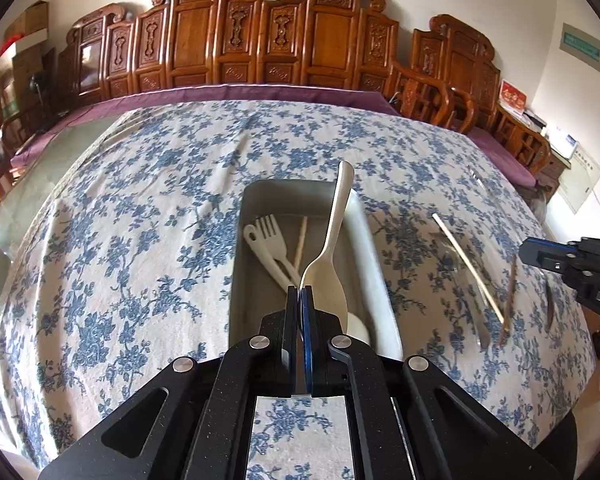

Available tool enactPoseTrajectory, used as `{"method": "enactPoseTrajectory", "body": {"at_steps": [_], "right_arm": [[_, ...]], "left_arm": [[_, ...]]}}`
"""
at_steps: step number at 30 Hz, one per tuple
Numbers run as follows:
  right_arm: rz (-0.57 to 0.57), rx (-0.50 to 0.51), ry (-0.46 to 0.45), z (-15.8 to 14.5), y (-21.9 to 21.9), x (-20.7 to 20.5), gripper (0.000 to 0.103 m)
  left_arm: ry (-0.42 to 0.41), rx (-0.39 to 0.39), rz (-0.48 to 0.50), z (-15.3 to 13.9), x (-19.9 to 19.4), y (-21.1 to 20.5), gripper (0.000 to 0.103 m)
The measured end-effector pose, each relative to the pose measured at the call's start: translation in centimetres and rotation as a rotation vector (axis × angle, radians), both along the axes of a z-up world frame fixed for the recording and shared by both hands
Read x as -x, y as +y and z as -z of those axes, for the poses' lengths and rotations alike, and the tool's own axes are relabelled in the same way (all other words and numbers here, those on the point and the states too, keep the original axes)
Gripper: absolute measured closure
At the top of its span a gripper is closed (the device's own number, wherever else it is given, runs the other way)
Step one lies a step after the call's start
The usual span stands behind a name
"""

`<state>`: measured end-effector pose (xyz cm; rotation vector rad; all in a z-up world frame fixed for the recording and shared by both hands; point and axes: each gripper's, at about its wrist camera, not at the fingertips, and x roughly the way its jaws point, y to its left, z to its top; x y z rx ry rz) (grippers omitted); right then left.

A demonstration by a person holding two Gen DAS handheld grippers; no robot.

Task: Organize utensils
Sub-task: 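Lower the white spoon into the tray with the left tool while the right tool carries the metal spoon over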

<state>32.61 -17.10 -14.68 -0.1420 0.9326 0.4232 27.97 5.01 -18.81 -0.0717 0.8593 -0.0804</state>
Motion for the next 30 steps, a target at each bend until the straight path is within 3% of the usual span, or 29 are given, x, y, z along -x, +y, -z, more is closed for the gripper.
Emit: {"method": "enactPoseTrajectory", "body": {"at_steps": [14, 30], "right_arm": [[-0.083, -0.043, 0.015, 0.1, 5.2, 0.0, 0.096], [-0.124, -0.07, 0.027, 0.6, 8.7, -1.1, 0.096]], "left_arm": [[0.101, -0.024, -0.068, 3.5, -2.1, 1.1, 0.101], [0.036, 0.005, -0.076, 0.1, -1.2, 2.9, 0.092]]}}
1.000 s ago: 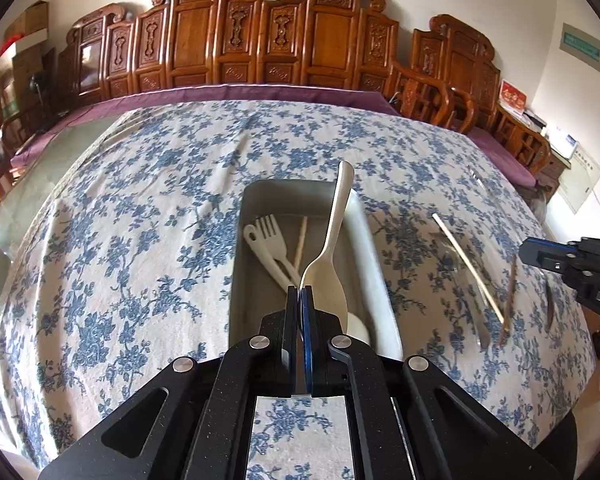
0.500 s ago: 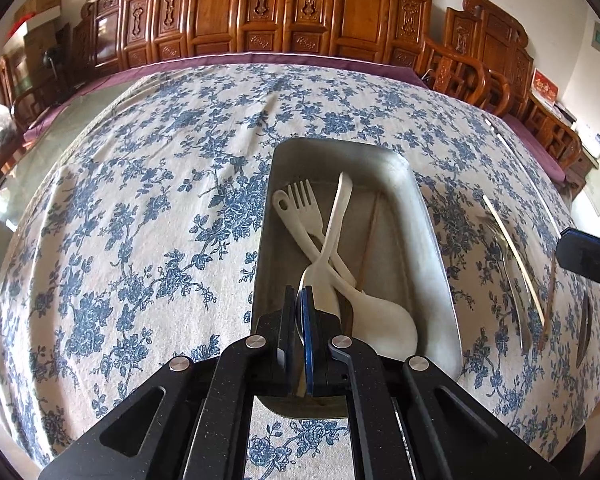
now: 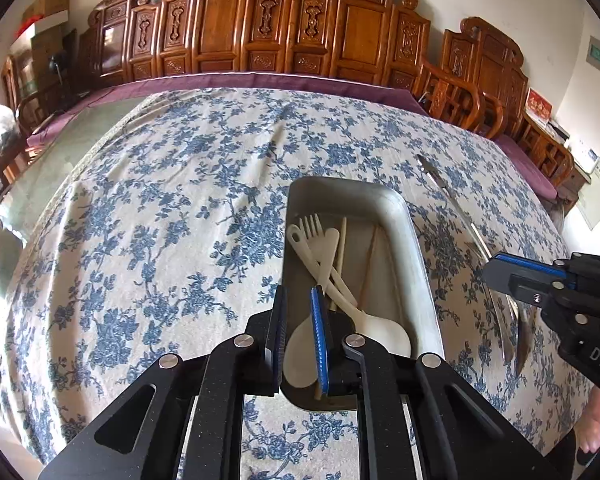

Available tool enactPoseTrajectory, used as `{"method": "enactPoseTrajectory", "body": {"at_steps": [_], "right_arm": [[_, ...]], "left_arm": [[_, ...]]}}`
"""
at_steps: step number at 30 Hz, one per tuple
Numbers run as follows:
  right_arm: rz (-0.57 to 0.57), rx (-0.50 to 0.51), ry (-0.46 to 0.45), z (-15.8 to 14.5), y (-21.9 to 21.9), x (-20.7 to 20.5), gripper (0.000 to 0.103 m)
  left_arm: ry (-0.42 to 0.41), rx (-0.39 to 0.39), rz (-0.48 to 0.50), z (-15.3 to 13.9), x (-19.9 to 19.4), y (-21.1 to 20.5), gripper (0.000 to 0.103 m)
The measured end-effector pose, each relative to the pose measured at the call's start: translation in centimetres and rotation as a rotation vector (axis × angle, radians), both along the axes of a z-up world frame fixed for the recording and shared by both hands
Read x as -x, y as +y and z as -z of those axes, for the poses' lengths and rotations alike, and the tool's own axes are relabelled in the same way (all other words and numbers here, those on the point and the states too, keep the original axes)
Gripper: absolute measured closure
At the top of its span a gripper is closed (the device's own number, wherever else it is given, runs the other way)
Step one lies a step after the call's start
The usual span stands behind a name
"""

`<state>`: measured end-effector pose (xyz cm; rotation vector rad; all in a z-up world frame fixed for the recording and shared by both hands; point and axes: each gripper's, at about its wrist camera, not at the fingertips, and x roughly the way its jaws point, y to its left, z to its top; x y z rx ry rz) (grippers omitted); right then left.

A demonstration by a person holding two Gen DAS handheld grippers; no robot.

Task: Organize utensils
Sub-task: 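Lower the white spoon into the tray with the left tool while the right tool carries the metal spoon over, then lower the smiley-face metal spoon into the tray and open the right tool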

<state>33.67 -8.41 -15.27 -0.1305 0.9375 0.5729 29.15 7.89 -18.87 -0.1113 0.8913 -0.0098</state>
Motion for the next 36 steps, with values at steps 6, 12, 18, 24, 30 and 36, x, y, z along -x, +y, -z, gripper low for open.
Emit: {"method": "enactPoseTrajectory", "body": {"at_steps": [6, 12, 18, 24, 30, 36], "right_arm": [[-0.002, -0.024, 0.014, 0.4, 1.5, -1.0, 0.096], [0.006, -0.048, 0.039, 1.6, 2.9, -2.0, 0.096], [0.01, -0.038, 0.071, 3.6, 4.0, -3.0, 0.096], [0.008, -0.02, 0.092, 5.5, 5.0, -3.4, 0.096], [0.004, -0.012, 0.11, 6.8, 5.2, -3.5, 0.096], [0.009, -0.011, 0.112, 7.1, 4.7, -3.6, 0.095]], "left_arm": [[-0.009, 0.014, -0.025, -0.6, 0.1, 1.5, 0.092], [-0.022, 0.016, -0.032, -1.2, 0.1, 2.1, 0.086], [-0.031, 0.017, -0.04, -1.5, 0.2, 2.7, 0.084], [-0.031, 0.015, -0.043, -1.6, 0.2, 2.8, 0.084], [-0.028, 0.007, -0.037, -1.4, 0.2, 2.6, 0.084], [-0.026, 0.001, -0.032, -1.4, 0.1, 2.3, 0.084]]}}
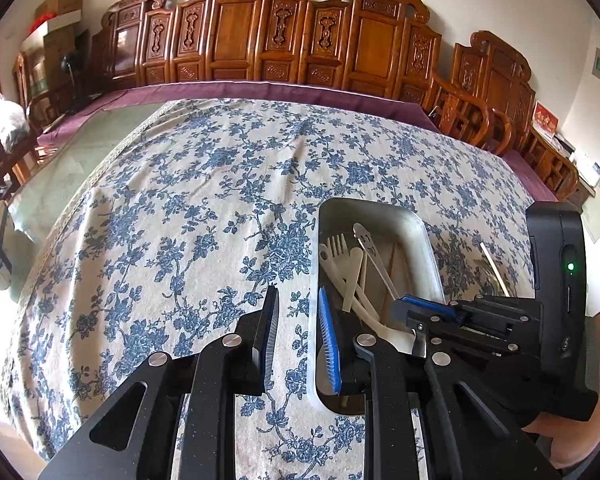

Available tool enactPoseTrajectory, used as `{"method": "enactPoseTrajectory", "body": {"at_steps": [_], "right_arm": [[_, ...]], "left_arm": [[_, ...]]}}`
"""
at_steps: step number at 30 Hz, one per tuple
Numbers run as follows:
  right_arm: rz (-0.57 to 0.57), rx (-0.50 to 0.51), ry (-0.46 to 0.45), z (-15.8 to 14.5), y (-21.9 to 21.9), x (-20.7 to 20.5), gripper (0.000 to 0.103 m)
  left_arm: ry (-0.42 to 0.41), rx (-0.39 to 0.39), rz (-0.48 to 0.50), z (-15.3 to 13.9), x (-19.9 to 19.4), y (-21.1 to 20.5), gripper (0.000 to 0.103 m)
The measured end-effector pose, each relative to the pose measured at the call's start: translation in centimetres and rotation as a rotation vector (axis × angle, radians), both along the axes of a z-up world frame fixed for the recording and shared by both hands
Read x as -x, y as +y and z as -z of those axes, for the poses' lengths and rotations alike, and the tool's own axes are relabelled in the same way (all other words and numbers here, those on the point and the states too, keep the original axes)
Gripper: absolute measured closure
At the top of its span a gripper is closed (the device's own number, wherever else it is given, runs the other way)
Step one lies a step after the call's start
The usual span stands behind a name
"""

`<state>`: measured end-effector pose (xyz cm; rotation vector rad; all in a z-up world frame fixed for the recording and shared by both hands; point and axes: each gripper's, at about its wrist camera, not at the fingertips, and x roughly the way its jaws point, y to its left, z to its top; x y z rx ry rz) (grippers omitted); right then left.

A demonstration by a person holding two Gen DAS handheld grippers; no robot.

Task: Organize utensils
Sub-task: 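Lower the smiley-face metal spoon into the tray and open the right tool, then grasp a dark wooden chopstick with the right tool while the left tool grasps a metal fork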

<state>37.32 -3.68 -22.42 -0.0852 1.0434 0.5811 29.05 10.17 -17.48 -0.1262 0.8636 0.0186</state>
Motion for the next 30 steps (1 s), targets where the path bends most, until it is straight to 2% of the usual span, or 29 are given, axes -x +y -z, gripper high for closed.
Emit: {"method": "enactPoseTrajectory", "body": {"at_steps": [10, 14, 16, 20, 21, 22, 24, 25, 28, 30], "right_arm": [[-0.005, -0.022, -0.033, -1.4, -0.9, 0.4, 0.094], [-0.011, -0.033, -0.075, -2.9, -3.1, 1.5, 0.094], [-0.012, -0.027, -0.097, -3.6, -4.5, 2.2, 0.094], [0.01, 0.004, -0.138, -4.7, -8.9, 3.8, 0.094], [0.028, 0.012, -0.141, -4.8, -10.5, 4.0, 0.094], [0.041, 0.019, -0.143, -4.9, -11.6, 4.2, 0.093], [0.081, 0.035, -0.147, -4.9, -14.6, 4.6, 0.084], [0.099, 0.045, -0.149, -4.8, -15.8, 4.8, 0.08], [0.167, 0.072, -0.138, -4.0, -19.9, 5.2, 0.078], [0.211, 0.081, -0.12, -3.1, -22.1, 5.3, 0.074]], "left_arm": [[-0.006, -0.003, 0.007, -0.1, 0.1, -0.4, 0.084], [-0.012, -0.008, 0.025, -0.3, 0.1, -1.4, 0.083], [-0.021, -0.011, 0.042, -0.5, 0.2, -2.2, 0.075], [-0.027, -0.021, 0.087, -0.6, 0.2, -4.1, 0.071], [-0.03, -0.023, 0.098, -0.7, 0.3, -4.6, 0.063], [-0.034, -0.024, 0.107, -0.7, 0.3, -5.1, 0.054], [-0.041, -0.026, 0.125, -0.7, 0.5, -6.0, 0.047], [-0.045, -0.028, 0.138, -0.7, 0.5, -6.7, 0.044], [-0.046, -0.03, 0.167, -0.4, 0.7, -8.4, 0.036], [-0.04, -0.033, 0.19, 0.0, 0.8, -9.6, 0.036]]}}
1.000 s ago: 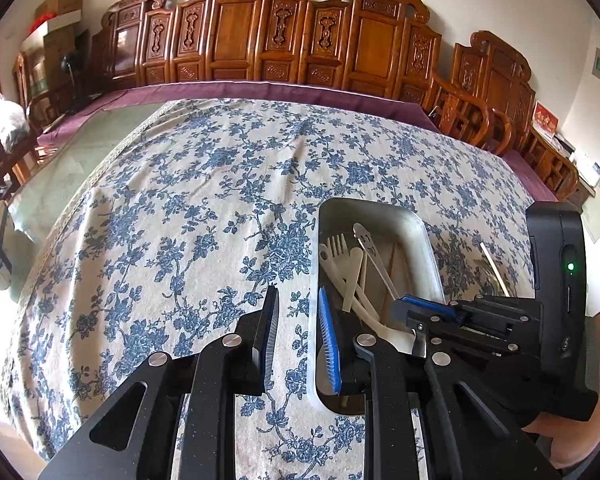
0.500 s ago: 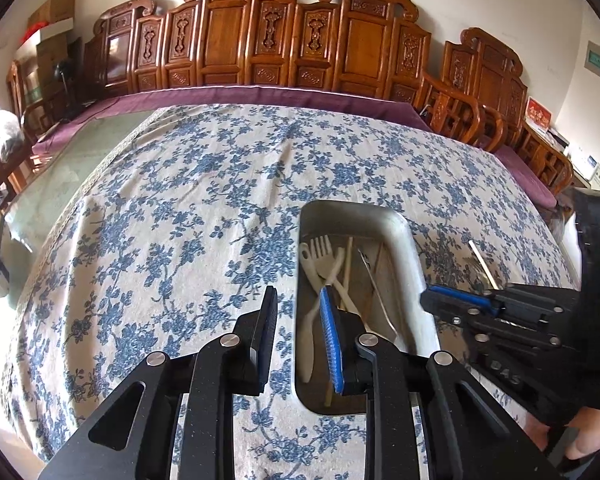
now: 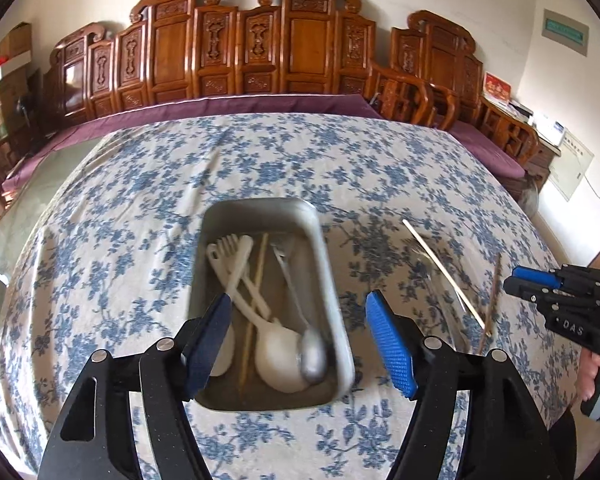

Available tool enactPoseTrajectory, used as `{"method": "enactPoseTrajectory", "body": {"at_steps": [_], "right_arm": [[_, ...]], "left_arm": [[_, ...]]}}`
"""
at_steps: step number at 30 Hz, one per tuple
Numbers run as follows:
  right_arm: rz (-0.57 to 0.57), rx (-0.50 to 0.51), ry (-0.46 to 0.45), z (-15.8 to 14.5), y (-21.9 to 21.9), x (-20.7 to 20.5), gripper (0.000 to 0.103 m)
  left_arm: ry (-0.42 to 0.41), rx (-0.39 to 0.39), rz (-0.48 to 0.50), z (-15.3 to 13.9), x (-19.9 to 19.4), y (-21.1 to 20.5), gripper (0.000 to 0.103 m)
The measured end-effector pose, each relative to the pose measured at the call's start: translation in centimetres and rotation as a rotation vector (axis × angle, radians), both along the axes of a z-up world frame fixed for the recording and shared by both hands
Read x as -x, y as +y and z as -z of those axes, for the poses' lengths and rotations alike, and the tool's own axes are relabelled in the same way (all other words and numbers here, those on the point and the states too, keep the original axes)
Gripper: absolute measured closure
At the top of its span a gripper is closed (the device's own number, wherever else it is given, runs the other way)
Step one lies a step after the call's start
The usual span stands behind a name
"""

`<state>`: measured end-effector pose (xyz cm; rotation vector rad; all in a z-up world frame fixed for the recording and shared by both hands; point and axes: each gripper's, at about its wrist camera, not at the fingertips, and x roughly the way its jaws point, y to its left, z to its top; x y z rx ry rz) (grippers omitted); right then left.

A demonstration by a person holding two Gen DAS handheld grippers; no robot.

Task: Organize utensils
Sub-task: 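Grasp a dark wooden chopstick with the right tool while the left tool grasps a metal fork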

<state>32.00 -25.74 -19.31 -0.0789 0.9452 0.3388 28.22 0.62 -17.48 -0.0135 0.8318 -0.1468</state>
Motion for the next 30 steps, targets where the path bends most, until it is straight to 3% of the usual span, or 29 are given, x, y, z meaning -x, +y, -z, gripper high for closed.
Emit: {"method": "enactPoseTrajectory", "body": {"at_steps": [4, 8, 19, 23, 30], "right_arm": [[0.065, 0.021, 0.03, 2.1, -2.6, 0.1, 0.073], [0.108, 0.022, 0.057, 3.8, -3.4, -0.4, 0.062], [0.205, 0.045, 0.146, 7.1, -3.2, -2.5, 0.062], [0.194, 0.08, 0.151, 7.3, -3.4, -2.2, 0.066], [0.19, 0.055, 0.166, 7.1, -5.6, -1.3, 0.091]], "left_arm": [[0.011, -0.009, 0.039, 0.8, 0.5, -2.3, 0.035], [0.015, -0.026, 0.068, 1.5, 0.9, -4.1, 0.035], [0.052, -0.06, 0.122, 3.9, 1.7, -7.3, 0.035], [0.057, -0.075, 0.134, 4.4, 2.1, -7.9, 0.035], [0.042, -0.093, 0.147, 4.2, 2.8, -8.6, 0.035]]}}
